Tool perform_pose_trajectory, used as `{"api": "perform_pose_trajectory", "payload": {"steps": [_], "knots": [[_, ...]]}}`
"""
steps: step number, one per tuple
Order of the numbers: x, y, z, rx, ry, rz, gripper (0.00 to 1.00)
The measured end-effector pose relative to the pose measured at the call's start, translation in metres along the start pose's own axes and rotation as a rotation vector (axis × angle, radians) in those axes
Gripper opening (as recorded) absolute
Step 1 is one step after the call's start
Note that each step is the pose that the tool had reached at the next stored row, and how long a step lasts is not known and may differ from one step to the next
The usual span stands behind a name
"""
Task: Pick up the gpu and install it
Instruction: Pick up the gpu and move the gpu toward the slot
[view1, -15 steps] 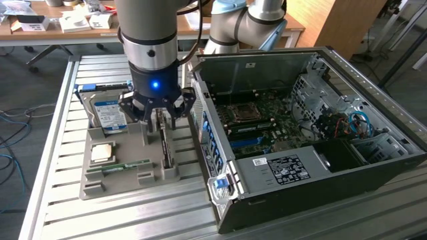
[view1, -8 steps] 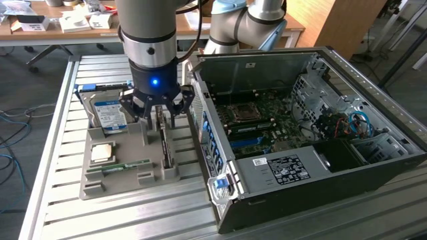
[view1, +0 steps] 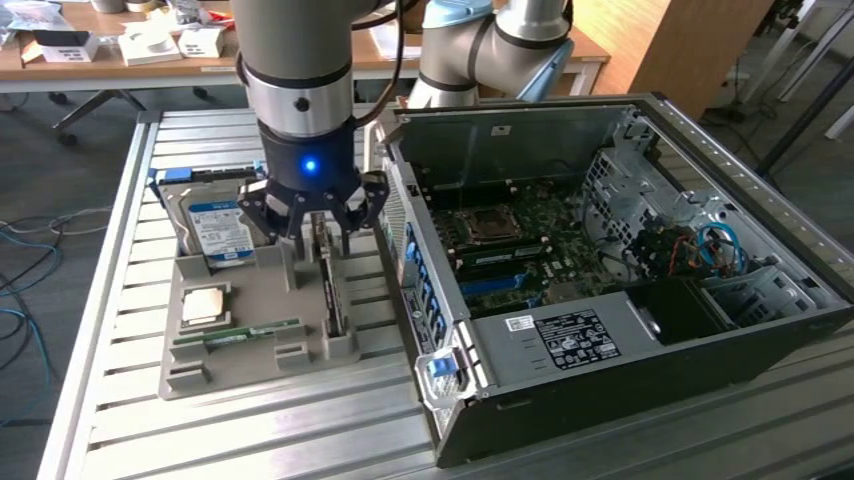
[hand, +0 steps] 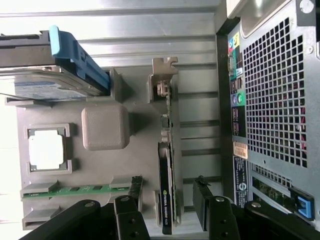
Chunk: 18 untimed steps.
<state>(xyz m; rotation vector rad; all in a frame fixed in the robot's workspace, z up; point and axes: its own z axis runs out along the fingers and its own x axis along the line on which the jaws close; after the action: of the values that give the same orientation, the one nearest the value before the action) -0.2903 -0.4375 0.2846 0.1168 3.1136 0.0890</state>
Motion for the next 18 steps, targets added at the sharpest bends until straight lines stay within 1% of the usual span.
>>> {"api": "perform_pose_trajectory", "payload": {"steps": [8, 13, 18], "knots": [[0.000, -0.0008, 0.0132, 0.0000, 0.0000, 0.000, 0.53], [0.000, -0.0009, 0.0147, 0.0001, 0.0002, 0.000, 0.53], [0.000, -0.0013, 0.0230, 0.0000, 0.0000, 0.000, 0.53]]}}
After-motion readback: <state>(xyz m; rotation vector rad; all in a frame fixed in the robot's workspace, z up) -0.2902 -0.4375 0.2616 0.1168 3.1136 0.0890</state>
